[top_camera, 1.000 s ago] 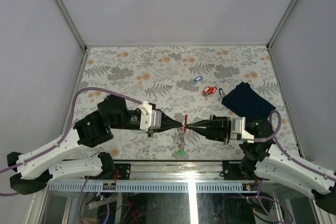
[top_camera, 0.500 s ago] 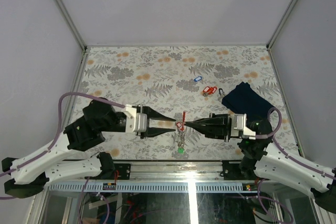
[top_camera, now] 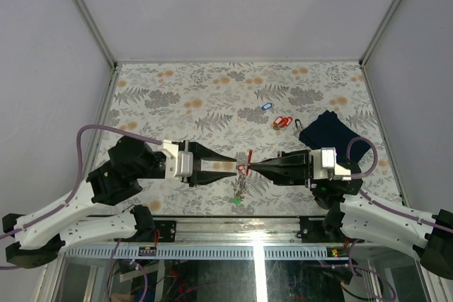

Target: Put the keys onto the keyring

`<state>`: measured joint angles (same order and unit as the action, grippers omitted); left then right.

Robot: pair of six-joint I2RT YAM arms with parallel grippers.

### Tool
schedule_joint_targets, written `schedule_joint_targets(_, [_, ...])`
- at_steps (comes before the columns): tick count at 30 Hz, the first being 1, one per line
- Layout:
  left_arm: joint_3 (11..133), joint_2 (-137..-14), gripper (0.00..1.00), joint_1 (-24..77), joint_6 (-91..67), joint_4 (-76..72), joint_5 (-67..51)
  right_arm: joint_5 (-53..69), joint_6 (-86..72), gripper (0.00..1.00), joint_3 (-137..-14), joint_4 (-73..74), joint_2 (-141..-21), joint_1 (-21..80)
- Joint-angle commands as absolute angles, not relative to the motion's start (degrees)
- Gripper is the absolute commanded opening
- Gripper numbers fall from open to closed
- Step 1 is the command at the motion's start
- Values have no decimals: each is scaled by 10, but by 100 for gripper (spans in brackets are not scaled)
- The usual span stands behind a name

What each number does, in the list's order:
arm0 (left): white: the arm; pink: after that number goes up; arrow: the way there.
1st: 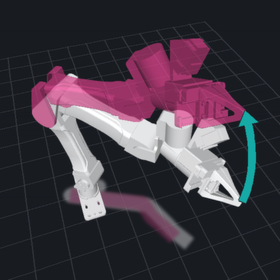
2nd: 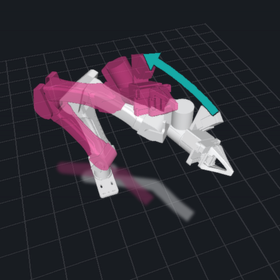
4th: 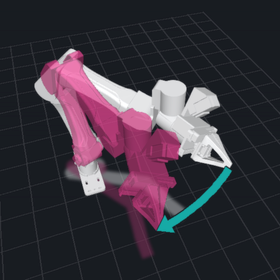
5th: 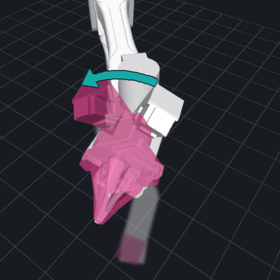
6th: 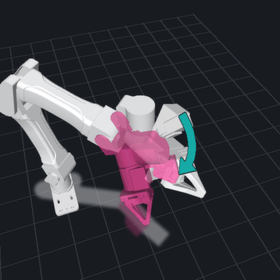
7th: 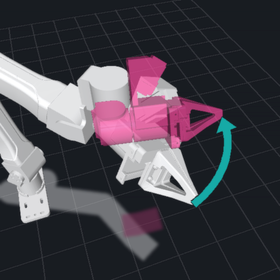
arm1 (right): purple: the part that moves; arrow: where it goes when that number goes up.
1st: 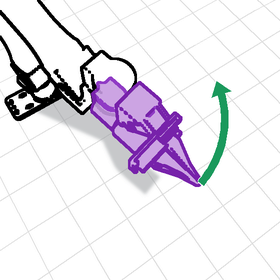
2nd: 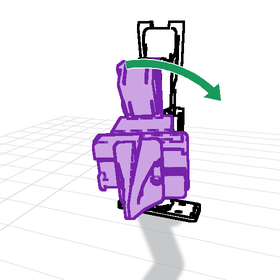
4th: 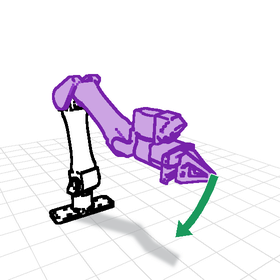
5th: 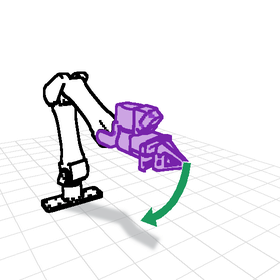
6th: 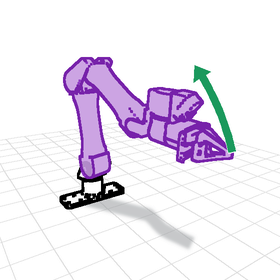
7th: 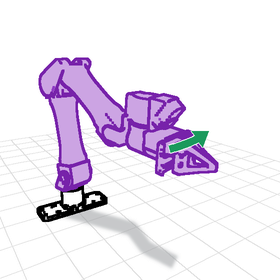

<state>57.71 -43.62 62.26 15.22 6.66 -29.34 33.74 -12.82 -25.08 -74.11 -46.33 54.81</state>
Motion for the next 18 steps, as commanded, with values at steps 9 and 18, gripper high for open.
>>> schedule_joint_targets(9, [587, -462, 31, 623, 144, 20, -301, 357, -129, 0, -271, -772, -451, 550])
schedule_joint_targets(18, [595, -471, 28, 623, 144, 18, -312, 364, -119, 0, -274, -753, -451, 551])
